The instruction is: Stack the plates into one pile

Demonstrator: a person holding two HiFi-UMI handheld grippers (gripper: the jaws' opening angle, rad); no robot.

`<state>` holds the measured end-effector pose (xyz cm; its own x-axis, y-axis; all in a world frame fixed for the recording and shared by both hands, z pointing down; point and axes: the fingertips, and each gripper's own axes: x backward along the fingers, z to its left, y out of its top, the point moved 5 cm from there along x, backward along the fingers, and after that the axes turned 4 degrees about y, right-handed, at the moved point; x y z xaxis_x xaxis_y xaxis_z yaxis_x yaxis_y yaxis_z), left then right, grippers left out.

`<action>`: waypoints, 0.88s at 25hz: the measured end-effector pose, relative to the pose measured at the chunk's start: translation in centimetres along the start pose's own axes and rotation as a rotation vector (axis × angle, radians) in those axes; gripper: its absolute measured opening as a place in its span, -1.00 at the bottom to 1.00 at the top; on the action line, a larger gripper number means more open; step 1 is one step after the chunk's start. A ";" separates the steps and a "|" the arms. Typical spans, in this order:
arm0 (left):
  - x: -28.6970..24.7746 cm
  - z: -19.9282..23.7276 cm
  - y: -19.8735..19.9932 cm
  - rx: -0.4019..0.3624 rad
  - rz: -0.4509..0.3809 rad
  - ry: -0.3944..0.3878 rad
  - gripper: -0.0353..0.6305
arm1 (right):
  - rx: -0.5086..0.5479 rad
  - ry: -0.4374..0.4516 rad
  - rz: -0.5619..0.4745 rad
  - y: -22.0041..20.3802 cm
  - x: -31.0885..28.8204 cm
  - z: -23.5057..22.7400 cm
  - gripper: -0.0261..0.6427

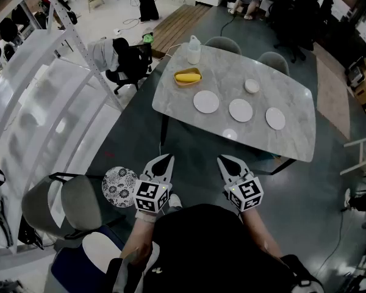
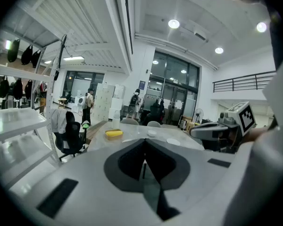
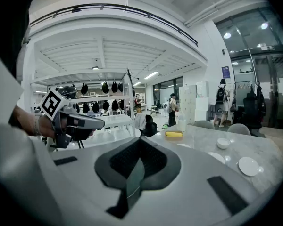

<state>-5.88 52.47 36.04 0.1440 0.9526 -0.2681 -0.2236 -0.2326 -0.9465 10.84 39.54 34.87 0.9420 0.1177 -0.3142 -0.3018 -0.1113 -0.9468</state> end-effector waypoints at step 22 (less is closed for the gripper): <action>-2.1 14.8 0.9 0.036 0.032 0.013 -0.87 | -0.037 -0.042 0.021 2.6 -13.9 0.9 -0.87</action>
<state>-20.69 53.17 38.38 0.1482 0.9422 -0.3005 -0.2631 -0.2553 -0.9304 -3.18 38.49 36.73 0.9284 0.1559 -0.3372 -0.3151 -0.1503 -0.9371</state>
